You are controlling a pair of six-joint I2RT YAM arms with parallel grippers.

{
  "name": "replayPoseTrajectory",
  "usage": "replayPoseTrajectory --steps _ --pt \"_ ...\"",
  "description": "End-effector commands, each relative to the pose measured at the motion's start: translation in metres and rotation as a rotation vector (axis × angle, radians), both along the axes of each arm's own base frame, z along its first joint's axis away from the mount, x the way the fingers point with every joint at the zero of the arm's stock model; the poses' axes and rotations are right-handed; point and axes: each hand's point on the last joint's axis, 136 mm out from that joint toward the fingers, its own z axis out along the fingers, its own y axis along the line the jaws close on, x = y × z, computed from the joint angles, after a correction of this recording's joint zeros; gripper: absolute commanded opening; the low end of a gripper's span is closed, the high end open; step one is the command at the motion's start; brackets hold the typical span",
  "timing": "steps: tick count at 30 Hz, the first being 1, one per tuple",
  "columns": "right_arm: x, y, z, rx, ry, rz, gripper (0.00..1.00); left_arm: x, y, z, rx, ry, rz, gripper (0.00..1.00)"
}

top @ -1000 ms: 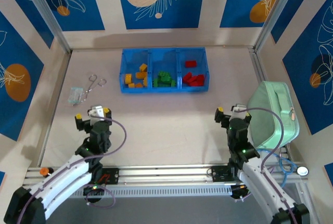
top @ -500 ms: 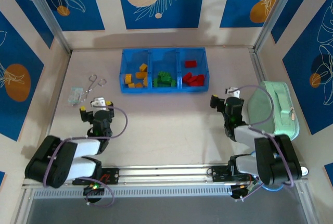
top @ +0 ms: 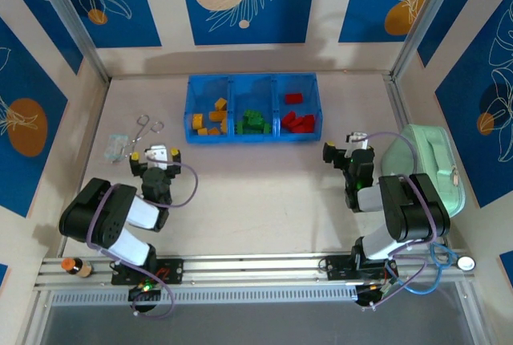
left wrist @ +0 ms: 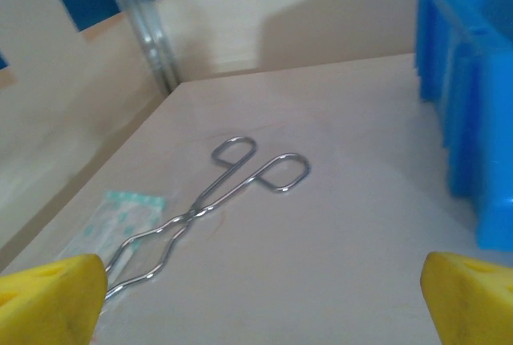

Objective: Sort the legos into containers by color
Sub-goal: Reset both arms

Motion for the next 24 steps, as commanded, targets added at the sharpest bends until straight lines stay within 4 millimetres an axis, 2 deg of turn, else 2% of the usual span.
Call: replayPoseTrajectory --steps 1,2,4,7,9,11,12,24 --pt "0.001 0.010 0.021 -0.024 -0.107 0.036 0.99 0.010 -0.028 0.010 0.028 -0.035 -0.154 1.00" --pt "0.000 0.010 0.022 -0.022 -0.110 0.037 0.99 0.011 -0.034 0.007 0.036 -0.026 -0.189 1.00" --pt "0.005 0.009 0.020 -0.023 -0.091 0.033 0.99 0.012 -0.034 0.004 0.025 -0.019 -0.198 1.00" --pt "0.024 0.004 0.011 0.004 0.030 0.016 0.99 0.025 -0.031 -0.002 0.021 0.001 -0.187 1.00" --pt "0.024 -0.002 0.009 0.062 0.044 0.032 0.99 0.035 -0.019 -0.012 -0.025 0.095 -0.138 1.00" --pt "0.025 -0.002 0.009 0.046 0.046 0.019 0.99 0.051 -0.004 -0.019 -0.109 0.165 -0.115 1.00" --pt "0.025 -0.002 0.009 0.046 0.044 0.019 0.99 0.049 0.000 -0.020 -0.146 0.165 -0.129 1.00" --pt "0.024 -0.001 0.010 0.037 0.040 0.018 0.99 0.048 -0.003 -0.018 -0.131 0.153 -0.134 1.00"
